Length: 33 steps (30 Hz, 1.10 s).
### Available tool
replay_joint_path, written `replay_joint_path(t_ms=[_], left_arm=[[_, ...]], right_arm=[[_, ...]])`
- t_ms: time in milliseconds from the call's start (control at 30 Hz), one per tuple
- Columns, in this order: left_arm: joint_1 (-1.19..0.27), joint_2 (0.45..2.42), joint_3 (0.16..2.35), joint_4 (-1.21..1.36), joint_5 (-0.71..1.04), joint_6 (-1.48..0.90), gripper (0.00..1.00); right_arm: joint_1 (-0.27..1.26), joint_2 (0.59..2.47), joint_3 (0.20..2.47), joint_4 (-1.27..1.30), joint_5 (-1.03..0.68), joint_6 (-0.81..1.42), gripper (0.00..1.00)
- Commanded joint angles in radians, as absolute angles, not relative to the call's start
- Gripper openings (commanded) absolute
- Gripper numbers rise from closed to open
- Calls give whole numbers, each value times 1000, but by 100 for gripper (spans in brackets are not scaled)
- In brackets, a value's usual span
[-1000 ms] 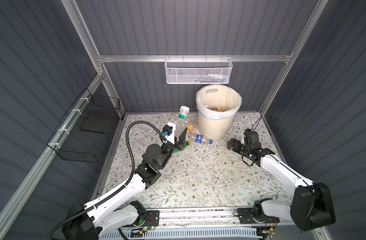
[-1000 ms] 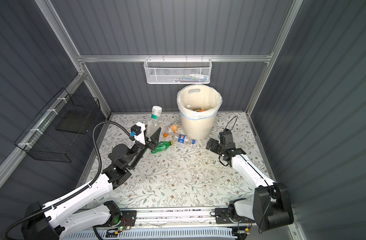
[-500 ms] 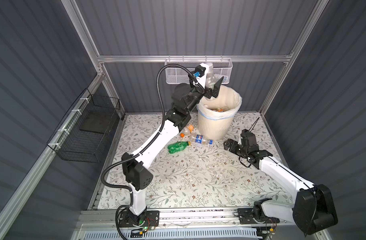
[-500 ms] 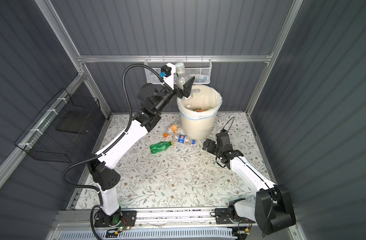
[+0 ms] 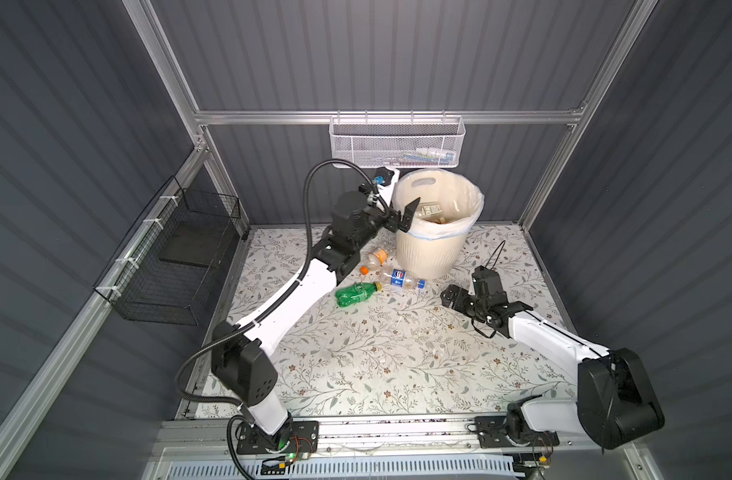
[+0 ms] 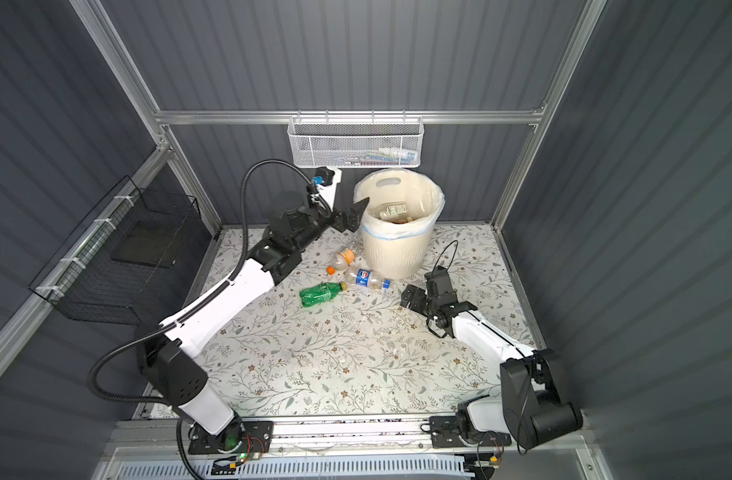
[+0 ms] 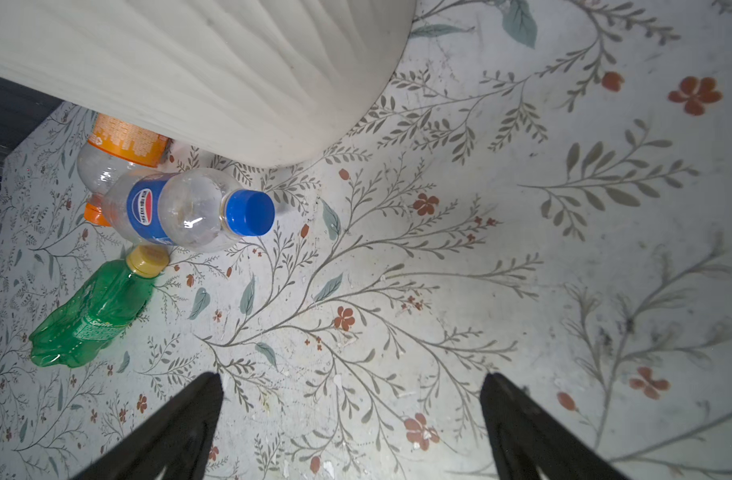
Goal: Throw the plastic bottles in the bin
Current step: 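Lift the green-label clear bottle with the left gripper and release it into the bin, then lower the left gripper onto the green Sprite bottle and close on it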
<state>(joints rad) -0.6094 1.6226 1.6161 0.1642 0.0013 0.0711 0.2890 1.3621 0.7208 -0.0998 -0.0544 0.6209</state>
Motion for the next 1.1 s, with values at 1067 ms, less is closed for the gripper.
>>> replay_joint_path(t_ms=[1067], left_arm=[[-352, 1929, 1525, -566, 139, 464, 100]], right_arm=[[234, 1438, 685, 70, -147, 589, 99]])
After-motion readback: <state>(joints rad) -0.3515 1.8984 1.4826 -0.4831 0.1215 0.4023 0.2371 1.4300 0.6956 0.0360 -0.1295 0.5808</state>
